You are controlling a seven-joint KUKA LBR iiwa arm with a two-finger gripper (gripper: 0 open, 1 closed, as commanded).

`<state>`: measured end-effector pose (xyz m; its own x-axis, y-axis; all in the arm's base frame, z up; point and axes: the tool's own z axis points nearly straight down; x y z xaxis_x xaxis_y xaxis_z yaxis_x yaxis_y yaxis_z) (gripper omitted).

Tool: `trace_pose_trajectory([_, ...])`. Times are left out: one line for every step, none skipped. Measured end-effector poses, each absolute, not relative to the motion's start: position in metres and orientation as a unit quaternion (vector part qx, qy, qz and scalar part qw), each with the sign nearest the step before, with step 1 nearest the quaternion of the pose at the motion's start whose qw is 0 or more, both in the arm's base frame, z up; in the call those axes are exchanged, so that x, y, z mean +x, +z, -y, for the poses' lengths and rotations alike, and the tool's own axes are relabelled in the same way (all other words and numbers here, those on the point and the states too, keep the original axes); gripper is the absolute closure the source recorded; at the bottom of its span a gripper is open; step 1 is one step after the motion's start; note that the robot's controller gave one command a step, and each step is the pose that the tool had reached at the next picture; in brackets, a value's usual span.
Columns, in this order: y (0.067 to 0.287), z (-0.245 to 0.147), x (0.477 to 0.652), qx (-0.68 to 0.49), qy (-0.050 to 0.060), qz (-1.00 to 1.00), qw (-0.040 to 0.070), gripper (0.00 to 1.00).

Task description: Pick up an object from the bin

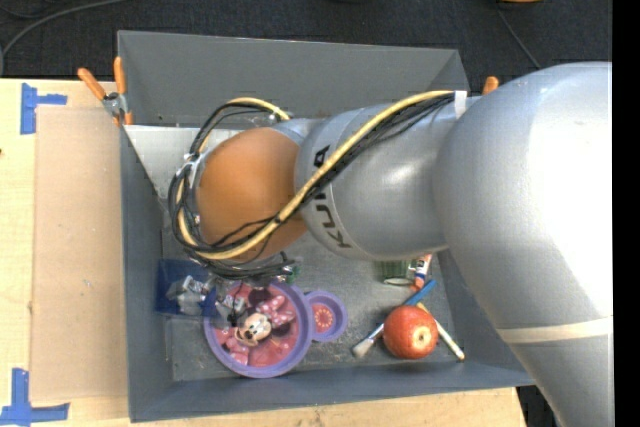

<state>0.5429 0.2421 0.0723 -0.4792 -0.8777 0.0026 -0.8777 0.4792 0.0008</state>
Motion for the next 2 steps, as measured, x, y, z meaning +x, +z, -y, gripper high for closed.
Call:
trace_pose_trajectory([0.072,-0.242,0.543,0.51,0.0,0.86,0.001,1.0])
trace_pose_trajectory([0.107,-0.243,0.542,0.507,-0.001,0.862,0.002,1.0])
